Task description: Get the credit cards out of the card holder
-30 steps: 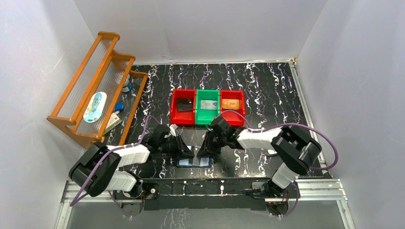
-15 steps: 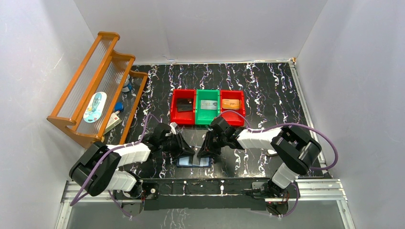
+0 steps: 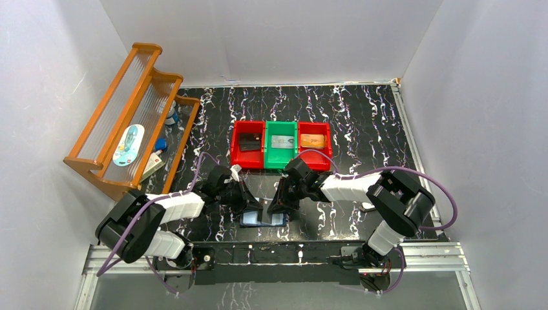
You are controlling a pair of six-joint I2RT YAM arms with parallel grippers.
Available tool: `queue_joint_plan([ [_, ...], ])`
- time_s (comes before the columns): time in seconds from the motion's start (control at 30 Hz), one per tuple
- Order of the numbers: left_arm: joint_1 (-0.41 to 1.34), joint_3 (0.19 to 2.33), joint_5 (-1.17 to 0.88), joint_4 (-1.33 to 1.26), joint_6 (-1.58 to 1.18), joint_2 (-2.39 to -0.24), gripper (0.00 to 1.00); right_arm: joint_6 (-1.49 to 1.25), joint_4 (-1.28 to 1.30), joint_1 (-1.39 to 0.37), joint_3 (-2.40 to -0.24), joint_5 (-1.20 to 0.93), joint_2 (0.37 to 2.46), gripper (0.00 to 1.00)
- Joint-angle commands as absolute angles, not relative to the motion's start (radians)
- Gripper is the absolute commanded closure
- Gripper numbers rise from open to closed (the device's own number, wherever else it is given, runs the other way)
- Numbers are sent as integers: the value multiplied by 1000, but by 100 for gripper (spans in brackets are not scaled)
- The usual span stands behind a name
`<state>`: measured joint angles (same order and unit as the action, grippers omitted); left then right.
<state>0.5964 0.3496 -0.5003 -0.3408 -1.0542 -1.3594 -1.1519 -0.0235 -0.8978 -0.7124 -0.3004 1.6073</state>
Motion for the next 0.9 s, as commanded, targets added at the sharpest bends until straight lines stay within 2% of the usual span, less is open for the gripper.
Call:
queue_joint_plan([
  [0.0,599,360,-571,-357,-1030,-1357,100,-1140,29,-900,-724,-267,1630,68],
  [0.4,599,477,-427,-3,-821,-1260,100,-1131,67,-900,-731,-211,1581,68],
  [0.7,599,480,-483,-28,-813,-1281,100,-1081,-107,-903,-728,-290,1498,66],
  [0.87,599,484,-480,-29,-817,-1279,100,-1093,-138,-908,-731,-342,1554,65],
])
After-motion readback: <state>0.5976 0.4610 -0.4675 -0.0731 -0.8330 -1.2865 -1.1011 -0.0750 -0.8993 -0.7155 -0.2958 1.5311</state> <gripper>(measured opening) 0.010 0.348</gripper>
